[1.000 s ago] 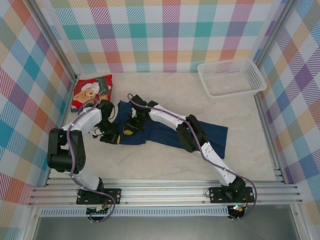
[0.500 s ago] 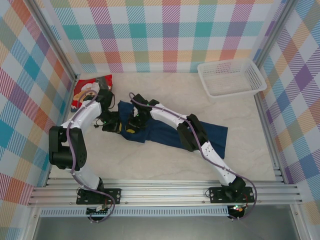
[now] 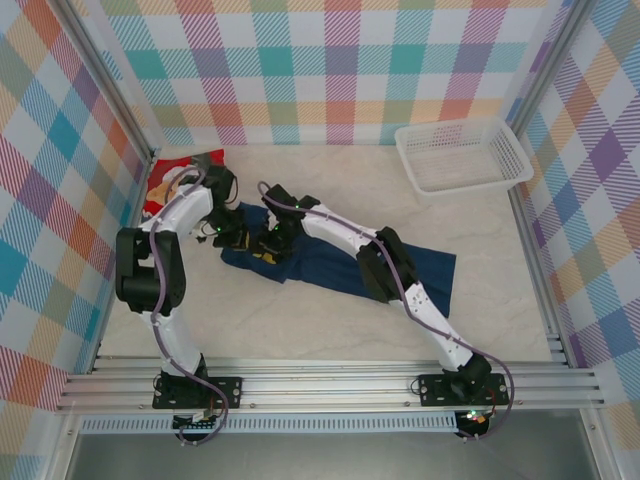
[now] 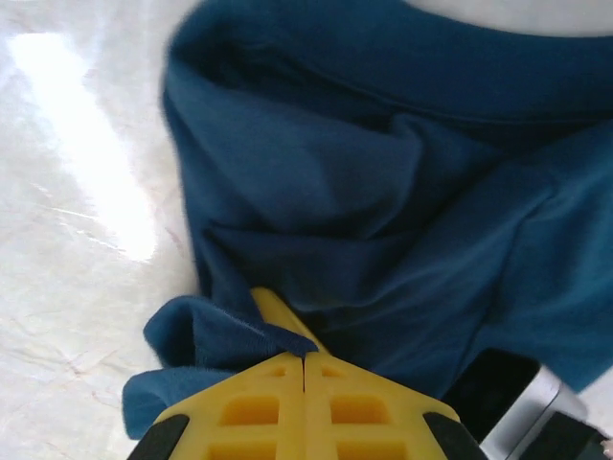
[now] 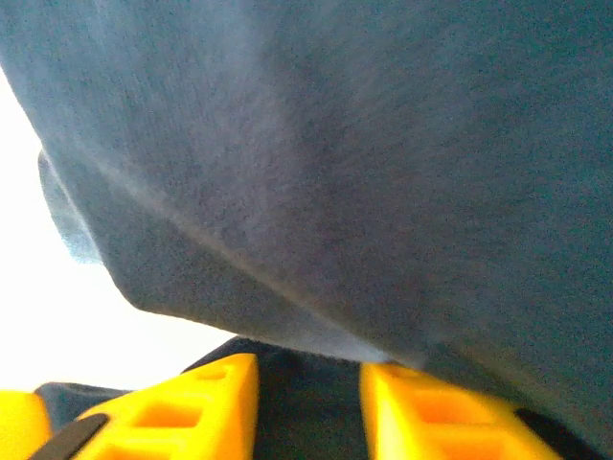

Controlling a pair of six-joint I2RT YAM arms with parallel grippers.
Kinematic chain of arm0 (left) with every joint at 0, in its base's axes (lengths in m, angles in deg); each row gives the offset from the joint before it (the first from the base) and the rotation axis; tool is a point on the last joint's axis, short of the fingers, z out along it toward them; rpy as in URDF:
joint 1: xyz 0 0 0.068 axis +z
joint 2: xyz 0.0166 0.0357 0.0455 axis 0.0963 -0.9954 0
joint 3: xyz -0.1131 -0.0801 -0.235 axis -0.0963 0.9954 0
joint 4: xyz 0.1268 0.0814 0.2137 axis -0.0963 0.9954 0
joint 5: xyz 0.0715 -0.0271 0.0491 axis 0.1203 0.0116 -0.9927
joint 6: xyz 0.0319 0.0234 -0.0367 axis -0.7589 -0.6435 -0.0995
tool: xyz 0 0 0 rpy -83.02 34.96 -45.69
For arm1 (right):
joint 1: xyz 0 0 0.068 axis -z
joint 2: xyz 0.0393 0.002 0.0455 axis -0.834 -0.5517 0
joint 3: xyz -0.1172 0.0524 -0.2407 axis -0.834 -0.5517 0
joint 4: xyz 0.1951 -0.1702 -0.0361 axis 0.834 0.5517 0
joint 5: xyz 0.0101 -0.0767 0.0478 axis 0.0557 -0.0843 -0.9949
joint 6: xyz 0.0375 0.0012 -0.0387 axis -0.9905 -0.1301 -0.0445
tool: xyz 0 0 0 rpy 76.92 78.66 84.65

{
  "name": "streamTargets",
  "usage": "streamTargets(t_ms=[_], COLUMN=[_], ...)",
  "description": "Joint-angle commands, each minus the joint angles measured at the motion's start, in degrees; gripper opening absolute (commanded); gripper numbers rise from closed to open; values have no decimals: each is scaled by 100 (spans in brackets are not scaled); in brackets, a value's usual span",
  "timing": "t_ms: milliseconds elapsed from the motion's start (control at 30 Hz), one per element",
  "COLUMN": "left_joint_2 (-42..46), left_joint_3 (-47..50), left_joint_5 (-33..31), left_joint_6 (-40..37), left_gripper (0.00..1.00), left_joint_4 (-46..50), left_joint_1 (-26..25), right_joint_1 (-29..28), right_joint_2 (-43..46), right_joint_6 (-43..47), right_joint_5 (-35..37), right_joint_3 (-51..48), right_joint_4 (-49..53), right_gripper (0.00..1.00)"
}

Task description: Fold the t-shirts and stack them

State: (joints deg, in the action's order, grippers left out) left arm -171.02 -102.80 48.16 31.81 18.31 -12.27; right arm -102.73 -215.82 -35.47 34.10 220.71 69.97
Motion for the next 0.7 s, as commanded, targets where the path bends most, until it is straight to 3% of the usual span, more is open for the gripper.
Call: streamTargets(t_ms=[0, 167, 233, 267, 367, 500, 667], left_joint_2=[-139, -277, -347, -390, -506, -575, -706], left_joint_3=[-201, -261, -268, -270, -321, -372, -531], left_joint_5=[-153, -129, -128, -128, -146, -170, -207], left_joint_6=[-26, -76, -102, -120, -183, -261, -434], left_gripper=[0, 0, 0, 0, 0, 0, 0], left_joint_4=[249, 257, 250, 237, 259, 259, 372], left_joint_1=[-44, -51, -47, -52, -41, -46, -21], right_joint_1=[273, 416, 358, 274, -170, -605, -955], right_joint_2=[763, 1734, 2217, 2437, 2729, 2865, 2675], right_joint_6=[41, 273, 570, 879, 2201, 3357, 4103], right_joint_5=[655, 1395, 1480, 1538, 2106, 2544, 3281], right_joint_3=[-332, -1447, -2176, -2511, -3093, -3689, -3372], right_joint_4=[560, 360, -197, -454, -596, -1069, -1142], right_gripper=[39, 40, 36, 31, 29, 36, 45])
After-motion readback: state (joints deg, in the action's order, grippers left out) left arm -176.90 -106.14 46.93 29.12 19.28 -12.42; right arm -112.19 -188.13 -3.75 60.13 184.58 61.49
